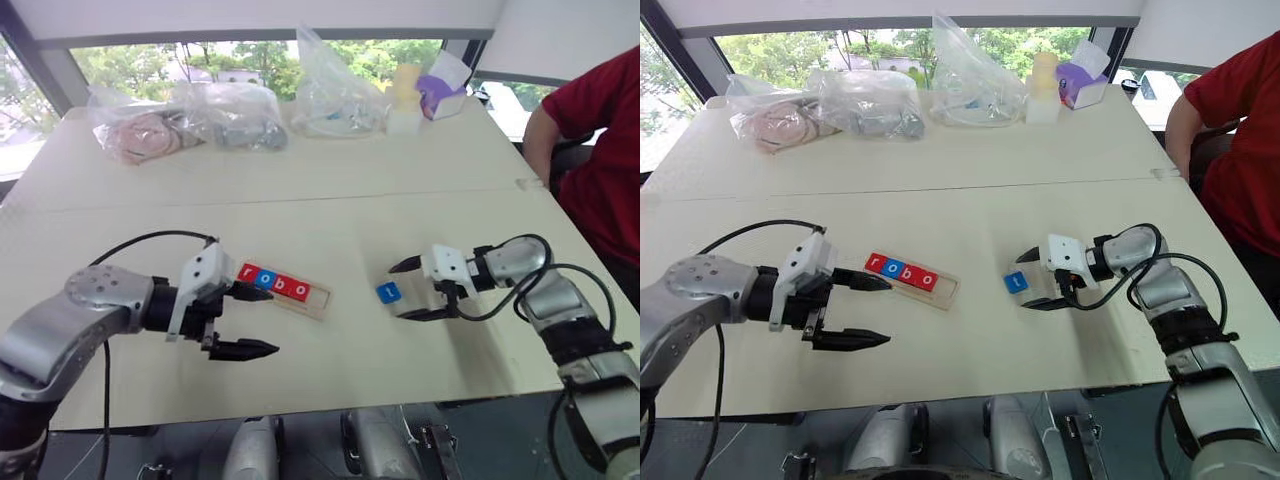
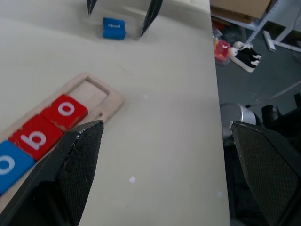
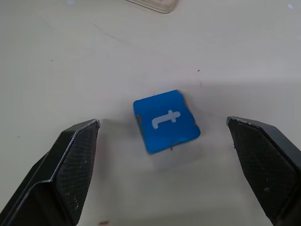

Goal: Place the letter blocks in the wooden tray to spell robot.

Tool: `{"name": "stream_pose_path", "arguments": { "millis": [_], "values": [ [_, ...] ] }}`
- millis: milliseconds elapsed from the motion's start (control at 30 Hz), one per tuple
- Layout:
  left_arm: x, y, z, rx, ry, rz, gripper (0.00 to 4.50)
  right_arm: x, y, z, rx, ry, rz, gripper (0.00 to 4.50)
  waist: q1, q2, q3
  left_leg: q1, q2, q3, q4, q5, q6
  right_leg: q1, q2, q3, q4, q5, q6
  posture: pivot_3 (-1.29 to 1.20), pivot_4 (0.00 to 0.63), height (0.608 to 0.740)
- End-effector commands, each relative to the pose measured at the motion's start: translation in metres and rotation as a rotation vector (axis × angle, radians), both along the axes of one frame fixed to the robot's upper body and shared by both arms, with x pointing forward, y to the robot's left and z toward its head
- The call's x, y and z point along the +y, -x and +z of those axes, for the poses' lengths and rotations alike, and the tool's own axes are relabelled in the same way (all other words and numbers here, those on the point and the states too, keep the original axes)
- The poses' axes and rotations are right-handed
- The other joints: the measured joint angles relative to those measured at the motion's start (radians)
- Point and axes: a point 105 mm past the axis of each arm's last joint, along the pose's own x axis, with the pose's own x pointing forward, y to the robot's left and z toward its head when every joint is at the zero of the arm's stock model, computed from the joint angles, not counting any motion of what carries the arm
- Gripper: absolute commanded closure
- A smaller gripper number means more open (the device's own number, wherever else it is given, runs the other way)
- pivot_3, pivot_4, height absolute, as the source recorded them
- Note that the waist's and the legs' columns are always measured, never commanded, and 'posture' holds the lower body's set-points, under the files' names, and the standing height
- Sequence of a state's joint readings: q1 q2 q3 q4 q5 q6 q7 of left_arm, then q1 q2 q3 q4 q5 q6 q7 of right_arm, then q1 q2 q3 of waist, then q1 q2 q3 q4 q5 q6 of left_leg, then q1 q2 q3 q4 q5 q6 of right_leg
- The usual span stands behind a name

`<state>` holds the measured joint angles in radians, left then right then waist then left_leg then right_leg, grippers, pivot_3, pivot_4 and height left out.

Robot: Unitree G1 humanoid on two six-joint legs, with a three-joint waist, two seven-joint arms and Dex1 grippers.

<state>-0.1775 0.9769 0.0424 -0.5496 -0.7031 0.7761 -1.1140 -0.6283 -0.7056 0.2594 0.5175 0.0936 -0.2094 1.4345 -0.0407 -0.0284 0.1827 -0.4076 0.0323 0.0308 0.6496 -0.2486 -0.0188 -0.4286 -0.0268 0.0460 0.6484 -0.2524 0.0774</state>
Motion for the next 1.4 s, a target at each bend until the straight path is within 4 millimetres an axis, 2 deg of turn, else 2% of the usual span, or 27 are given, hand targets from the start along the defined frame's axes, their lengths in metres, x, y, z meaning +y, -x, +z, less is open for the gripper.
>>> {"name": "stream_pose_path", "arguments": {
  "millis": [33, 100, 167, 233, 300, 367, 467, 567, 633, 733, 867, 1000, 1200, 1400],
  "values": [
    [-0.002, 0.006, 0.011, -0.045, 0.007, -0.015, 0.00, -0.001, -0.003, 0.000, -0.017, 0.027, 0.046, 0.01, 0.001, 0.000, 0.000, 0.000, 0.000, 0.000, 0.000, 0.000, 0.000, 0.000, 0.000, 0.000, 0.000, 0.000, 0.000, 0.00, 0.150, 0.735],
    [-0.002, 0.005, 0.010, -0.048, 0.006, -0.007, 0.00, 0.001, -0.007, -0.004, -0.004, 0.029, 0.052, 0.01, 0.000, 0.000, 0.000, 0.000, 0.000, 0.000, 0.001, 0.000, 0.000, 0.001, -0.001, 0.000, 0.000, 0.000, 0.000, 0.00, 0.150, 0.735],
    [-0.003, 0.002, 0.009, -0.058, 0.002, 0.003, 0.00, 0.001, -0.007, -0.010, 0.049, 0.011, 0.051, 0.55, -0.002, 0.000, 0.000, 0.002, 0.000, 0.000, 0.002, 0.000, 0.000, 0.002, -0.001, 0.000, 0.000, 0.000, -0.001, 0.00, 0.150, 0.735],
    [-0.003, 0.001, 0.006, -0.063, -0.008, 0.008, 0.00, 0.000, -0.004, -0.013, 0.105, -0.010, 0.054, 1.35, -0.002, 0.000, 0.000, 0.003, 0.000, 0.000, 0.002, 0.000, 0.000, 0.004, 0.000, 0.000, 0.000, 0.000, -0.001, 0.00, 0.150, 0.735],
    [-0.001, 0.000, 0.005, -0.064, -0.018, 0.011, 0.00, 0.001, -0.003, -0.014, 0.134, -0.028, 0.054, 2.45, -0.003, 0.000, 0.000, 0.004, 0.000, 0.000, 0.002, 0.000, 0.000, 0.005, 0.000, 0.000, 0.000, 0.000, -0.001, 0.00, 0.150, 0.735],
    [0.000, 0.000, 0.004, -0.064, -0.023, 0.018, 0.00, 0.004, -0.004, -0.014, 0.139, -0.043, 0.041, 3.36, -0.004, 0.000, 0.000, 0.005, 0.000, 0.000, 0.001, 0.000, 0.000, 0.005, 0.000, 0.001, 0.001, 0.000, -0.001, 0.00, 0.150, 0.735],
    [0.004, -0.004, 0.004, -0.073, -0.027, 0.041, 0.00, 0.016, -0.010, 0.005, 0.162, -0.159, -0.015, 3.34, -0.004, 0.000, 0.000, 0.005, 0.000, 0.000, 0.001, 0.000, 0.000, 0.005, 0.000, 0.001, 0.001, 0.000, -0.001, 0.00, 0.150, 0.735],
    [0.011, -0.007, 0.003, -0.072, -0.039, 0.059, 0.00, 0.045, -0.009, 0.042, 0.165, -0.307, -0.039, 3.34, -0.005, 0.001, 0.001, 0.004, 0.001, 0.000, 0.001, 0.000, 0.000, 0.003, 0.000, 0.001, 0.002, 0.000, -0.001, 0.00, 0.150, 0.735],
    [0.017, -0.017, 0.007, -0.084, -0.014, 0.106, 0.00, 0.071, -0.006, 0.051, 0.130, -0.324, -0.080, 3.34, -0.003, 0.001, 0.001, 0.004, 0.001, 0.000, 0.001, 0.000, 0.000, 0.002, 0.000, 0.001, 0.004, 0.001, 0.000, 0.00, 0.150, 0.735],
    [0.025, -0.030, 0.013, -0.100, 0.004, 0.173, 0.00, 0.089, -0.012, 0.045, 0.098, -0.287, -0.239, 3.34, -0.001, 0.001, 0.001, 0.003, 0.001, -0.002, 0.001, 0.000, -0.001, 0.001, 0.001, 0.000, 0.005, 0.001, 0.000, 0.00, 0.150, 0.735],
    [0.035, -0.030, 0.009, -0.096, -0.032, 0.184, 0.00, 0.096, -0.007, 0.033, 0.130, -0.257, -0.374, 3.34, 0.009, 0.001, 0.001, 0.001, 0.000, -0.002, 0.001, 0.000, -0.001, 0.000, -0.002, -0.001, 0.004, 0.000, -0.001, 0.00, 0.150, 0.735],
    [0.038, -0.026, 0.005, -0.084, -0.040, 0.198, 0.00, 0.100, 0.012, 0.023, 0.133, -0.227, -0.395, 3.34, 0.009, 0.001, 0.001, -0.002, 0.000, 0.000, 0.001, 0.000, -0.001, -0.002, -0.003, 0.000, 0.001, 0.000, -0.001, 0.00, 0.150, 0.735],
    [0.034, -0.025, -0.002, -0.073, -0.034, 0.196, 0.00, 0.113, 0.029, 0.020, 0.158, -0.238, -0.404, 3.34, 0.004, 0.001, 0.001, -0.001, 0.000, -0.001, 0.001, 0.000, -0.001, -0.001, -0.002, 0.000, 0.001, 0.000, -0.001, 0.00, 0.150, 0.735],
    [0.030, -0.027, -0.006, -0.070, -0.033, 0.189, 0.00, 0.121, 0.028, 0.017, 0.145, -0.236, -0.415, 3.34, -0.001, 0.001, 0.000, -0.001, 0.000, -0.001, 0.001, 0.000, -0.001, -0.001, -0.001, 0.000, 0.002, 0.000, -0.001, 0.00, 0.150, 0.735]
  ]
}}
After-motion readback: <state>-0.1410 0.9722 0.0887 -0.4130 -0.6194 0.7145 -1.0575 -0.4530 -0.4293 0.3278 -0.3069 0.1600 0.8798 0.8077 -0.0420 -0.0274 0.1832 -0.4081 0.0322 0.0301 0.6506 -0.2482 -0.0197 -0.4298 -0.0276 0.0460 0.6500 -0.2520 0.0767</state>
